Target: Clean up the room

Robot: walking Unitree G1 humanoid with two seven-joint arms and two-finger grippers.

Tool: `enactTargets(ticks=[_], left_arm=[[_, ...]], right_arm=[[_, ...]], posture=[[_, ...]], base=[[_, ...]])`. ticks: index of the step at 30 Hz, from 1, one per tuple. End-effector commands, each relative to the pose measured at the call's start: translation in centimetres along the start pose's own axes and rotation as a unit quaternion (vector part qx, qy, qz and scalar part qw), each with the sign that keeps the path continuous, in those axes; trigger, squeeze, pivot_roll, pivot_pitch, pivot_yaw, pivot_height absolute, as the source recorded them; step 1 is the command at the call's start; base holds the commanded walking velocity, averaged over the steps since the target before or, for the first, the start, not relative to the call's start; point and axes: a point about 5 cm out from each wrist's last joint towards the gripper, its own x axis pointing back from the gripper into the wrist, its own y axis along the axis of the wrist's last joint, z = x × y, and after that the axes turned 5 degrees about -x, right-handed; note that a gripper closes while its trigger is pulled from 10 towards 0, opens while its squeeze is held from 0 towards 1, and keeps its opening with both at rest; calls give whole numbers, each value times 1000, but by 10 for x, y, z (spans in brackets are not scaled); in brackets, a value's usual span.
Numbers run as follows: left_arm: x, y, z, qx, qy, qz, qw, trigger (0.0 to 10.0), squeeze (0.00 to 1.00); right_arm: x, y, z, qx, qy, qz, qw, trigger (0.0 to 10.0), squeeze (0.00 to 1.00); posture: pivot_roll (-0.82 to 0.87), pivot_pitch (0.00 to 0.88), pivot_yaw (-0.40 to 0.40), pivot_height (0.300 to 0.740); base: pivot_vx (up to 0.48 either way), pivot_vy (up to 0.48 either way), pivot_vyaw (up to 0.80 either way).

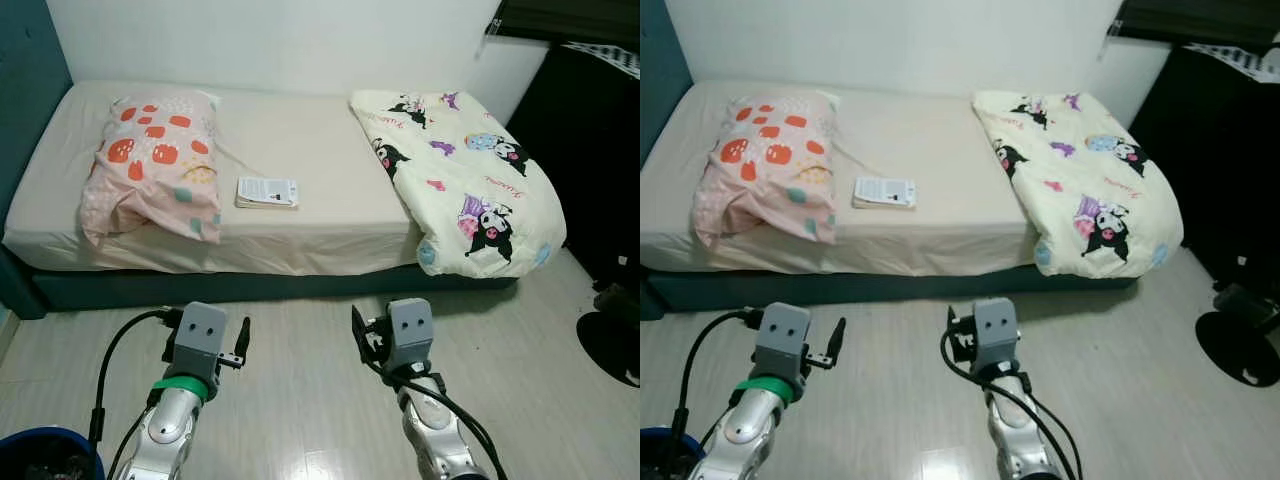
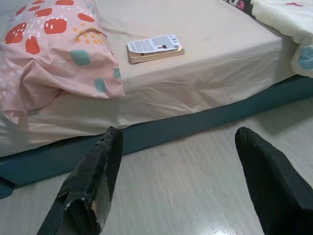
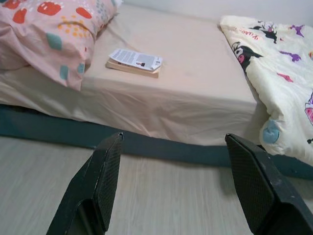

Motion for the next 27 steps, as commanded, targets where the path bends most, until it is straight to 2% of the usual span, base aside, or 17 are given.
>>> enactTargets(ticks=[1,13,19,27], left_arm=[[0,-3,-5,-2,-10,9,1000,10000,0],[1,-5,-4,-9,-11,13,1000,10000,0],[5,-8,-4,-11,-12,16,1000,10000,0],[3,-6,-4,-15,-15,13,1000,10000,0]], right_arm=[[4,-6,-2,-4,-3,11,1000,10000,0],[5,-7,-5,-4,-11,16,1000,10000,0],[7,-9,-1,-4,-3,18,1000,10000,0],[5,-9,2,-6,-1,19,1000,10000,0]], posture=[[38,0,-38,740],[43,7,-39,740],[44,11,-39,740],[52,4,-32,740]], base=[[0,0,0],[0,0,0],[0,0,0],[0,0,0]])
